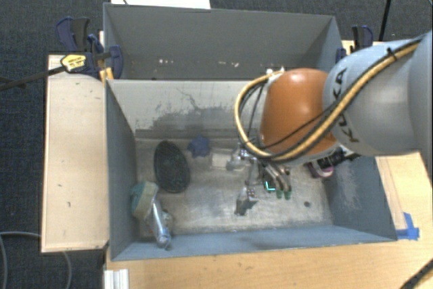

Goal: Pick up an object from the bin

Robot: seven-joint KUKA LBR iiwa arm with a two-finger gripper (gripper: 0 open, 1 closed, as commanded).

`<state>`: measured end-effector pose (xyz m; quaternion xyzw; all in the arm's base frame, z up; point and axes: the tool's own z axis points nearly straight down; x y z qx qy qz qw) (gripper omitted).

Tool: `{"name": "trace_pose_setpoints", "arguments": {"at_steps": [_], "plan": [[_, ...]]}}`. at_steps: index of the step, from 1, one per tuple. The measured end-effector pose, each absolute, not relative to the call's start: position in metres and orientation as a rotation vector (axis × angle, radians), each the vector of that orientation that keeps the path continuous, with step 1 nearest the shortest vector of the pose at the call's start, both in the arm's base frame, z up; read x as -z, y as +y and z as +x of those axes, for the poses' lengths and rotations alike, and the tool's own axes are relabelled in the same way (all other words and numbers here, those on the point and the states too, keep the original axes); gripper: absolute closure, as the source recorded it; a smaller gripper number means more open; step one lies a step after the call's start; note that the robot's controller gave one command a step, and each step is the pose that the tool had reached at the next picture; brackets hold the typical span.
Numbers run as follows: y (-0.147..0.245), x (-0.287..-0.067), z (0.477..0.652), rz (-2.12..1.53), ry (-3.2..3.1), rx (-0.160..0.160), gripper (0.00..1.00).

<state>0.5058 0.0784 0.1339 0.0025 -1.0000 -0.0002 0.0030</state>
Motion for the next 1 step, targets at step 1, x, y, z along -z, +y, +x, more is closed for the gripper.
{"name": "trace_pose_setpoints", "arguments": {"at_steps": [1], "plan": [[0.0824,-0.0712,0.5880,-0.127,-3.152,0.005,0.00]]}}
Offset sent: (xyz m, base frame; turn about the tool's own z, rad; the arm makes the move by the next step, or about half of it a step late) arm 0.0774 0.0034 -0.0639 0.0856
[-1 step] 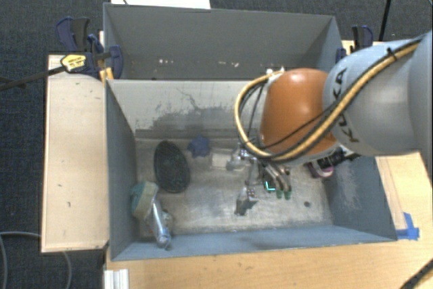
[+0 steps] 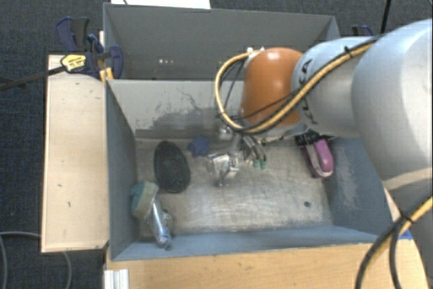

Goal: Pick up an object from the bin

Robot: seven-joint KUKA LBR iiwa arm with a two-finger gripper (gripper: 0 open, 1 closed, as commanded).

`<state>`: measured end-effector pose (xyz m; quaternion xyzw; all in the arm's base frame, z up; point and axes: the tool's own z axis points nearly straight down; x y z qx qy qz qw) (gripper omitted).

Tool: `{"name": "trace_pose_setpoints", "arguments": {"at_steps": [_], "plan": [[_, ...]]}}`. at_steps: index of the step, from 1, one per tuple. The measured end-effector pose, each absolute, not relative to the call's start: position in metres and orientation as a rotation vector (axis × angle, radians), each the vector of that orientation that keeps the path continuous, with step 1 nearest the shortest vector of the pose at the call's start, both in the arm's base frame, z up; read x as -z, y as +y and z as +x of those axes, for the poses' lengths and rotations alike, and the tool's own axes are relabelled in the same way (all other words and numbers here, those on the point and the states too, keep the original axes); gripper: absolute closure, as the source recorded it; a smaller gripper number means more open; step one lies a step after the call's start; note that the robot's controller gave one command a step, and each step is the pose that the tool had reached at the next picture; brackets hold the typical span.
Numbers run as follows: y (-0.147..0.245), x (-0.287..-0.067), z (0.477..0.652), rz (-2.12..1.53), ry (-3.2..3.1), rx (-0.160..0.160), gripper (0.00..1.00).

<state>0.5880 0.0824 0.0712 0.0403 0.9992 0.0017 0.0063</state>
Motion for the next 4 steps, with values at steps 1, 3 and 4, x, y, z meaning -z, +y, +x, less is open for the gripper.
{"name": "trace_pose_setpoints", "arguments": {"at_steps": [1,3,4], "plan": [[0.075,-0.102,0.575,0.240,3.126,-0.003,0.00],[0.078,-0.073,0.572,0.692,3.057,-0.004,0.00],[0.090,-0.074,0.562,0.750,3.040,-0.005,0.00]]}}
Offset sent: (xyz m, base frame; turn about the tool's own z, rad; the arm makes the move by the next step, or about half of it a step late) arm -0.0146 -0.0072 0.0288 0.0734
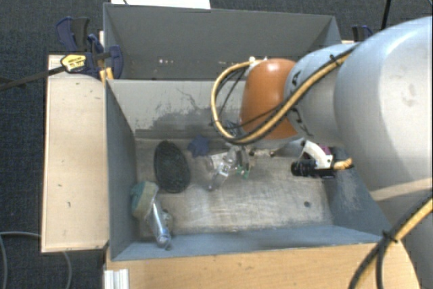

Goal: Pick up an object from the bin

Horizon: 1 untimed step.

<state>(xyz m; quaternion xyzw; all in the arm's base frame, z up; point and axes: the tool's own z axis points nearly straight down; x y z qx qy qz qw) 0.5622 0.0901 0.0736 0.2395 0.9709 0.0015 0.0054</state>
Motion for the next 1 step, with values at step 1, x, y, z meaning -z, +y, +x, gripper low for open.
{"name": "trace_pose_setpoints", "arguments": {"at_steps": [1], "plan": [[0.0904,-0.0748,0.5633,0.751,3.037,-0.008,1.00]]}}
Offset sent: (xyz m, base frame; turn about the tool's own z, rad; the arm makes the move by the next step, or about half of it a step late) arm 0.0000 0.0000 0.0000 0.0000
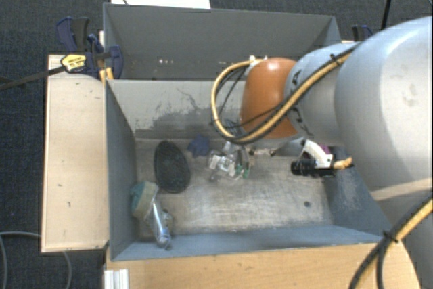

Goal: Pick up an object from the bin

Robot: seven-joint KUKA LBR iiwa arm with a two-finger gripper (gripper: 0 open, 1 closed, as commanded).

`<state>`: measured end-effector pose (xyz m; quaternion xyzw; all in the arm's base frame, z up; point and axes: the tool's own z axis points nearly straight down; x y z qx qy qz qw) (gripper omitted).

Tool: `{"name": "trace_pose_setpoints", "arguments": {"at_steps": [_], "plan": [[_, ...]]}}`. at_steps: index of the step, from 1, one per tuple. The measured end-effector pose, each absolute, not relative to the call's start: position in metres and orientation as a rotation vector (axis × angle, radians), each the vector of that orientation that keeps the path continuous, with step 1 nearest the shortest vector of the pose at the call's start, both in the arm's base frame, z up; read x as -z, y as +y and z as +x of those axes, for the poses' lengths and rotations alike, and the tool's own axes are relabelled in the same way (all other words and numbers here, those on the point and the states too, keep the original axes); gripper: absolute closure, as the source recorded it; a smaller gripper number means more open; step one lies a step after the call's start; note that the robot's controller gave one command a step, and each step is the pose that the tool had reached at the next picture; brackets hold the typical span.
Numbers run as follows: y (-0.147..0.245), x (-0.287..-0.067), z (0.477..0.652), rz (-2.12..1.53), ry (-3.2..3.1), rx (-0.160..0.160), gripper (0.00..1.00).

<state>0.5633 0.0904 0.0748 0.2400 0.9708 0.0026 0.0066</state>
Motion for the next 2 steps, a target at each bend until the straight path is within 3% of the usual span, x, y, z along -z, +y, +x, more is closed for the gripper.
{"name": "trace_pose_setpoints", "arguments": {"at_steps": [2], "plan": [[0.090,-0.134,0.566,0.741,3.047,-0.004,1.00]]}}
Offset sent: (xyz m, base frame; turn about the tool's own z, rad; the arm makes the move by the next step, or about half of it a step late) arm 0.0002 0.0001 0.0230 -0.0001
